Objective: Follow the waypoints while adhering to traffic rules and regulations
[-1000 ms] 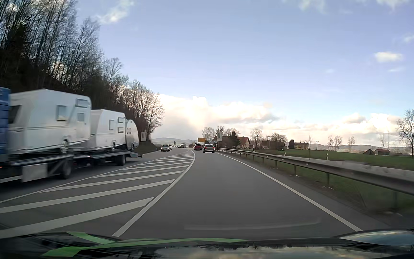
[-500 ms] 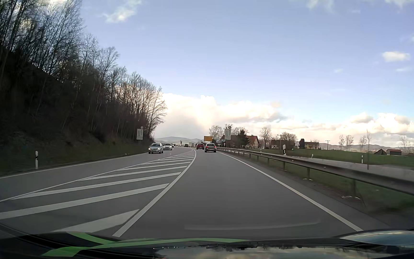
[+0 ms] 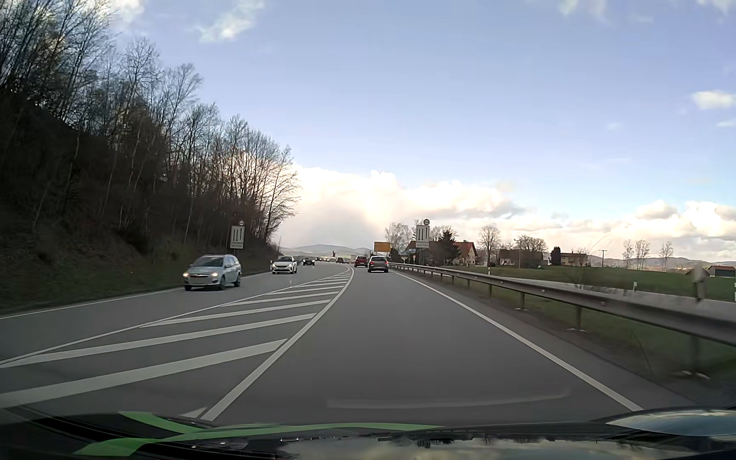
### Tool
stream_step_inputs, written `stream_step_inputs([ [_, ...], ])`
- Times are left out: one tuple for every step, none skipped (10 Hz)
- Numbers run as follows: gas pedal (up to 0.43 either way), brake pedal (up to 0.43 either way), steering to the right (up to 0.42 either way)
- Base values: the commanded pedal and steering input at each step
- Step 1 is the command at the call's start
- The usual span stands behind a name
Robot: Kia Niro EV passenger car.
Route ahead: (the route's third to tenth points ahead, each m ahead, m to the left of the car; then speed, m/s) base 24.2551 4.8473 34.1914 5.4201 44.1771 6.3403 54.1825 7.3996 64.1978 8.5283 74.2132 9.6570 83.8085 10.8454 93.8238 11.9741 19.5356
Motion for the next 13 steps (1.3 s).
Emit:
stream_step_inputs([
  [0.067, 0.000, -0.017],
  [0.067, 0.000, -0.017],
  [0.067, 0.000, -0.016],
  [0.067, 0.000, -0.016],
  [0.067, 0.000, -0.016],
  [0.067, 0.000, -0.016],
  [0.079, 0.000, -0.015],
  [0.079, 0.000, -0.014],
  [0.079, 0.000, -0.013],
  [0.079, 0.000, -0.012],
  [0.079, 0.000, -0.011],
  [0.079, 0.000, -0.011],
  [0.079, 0.000, -0.011],
])
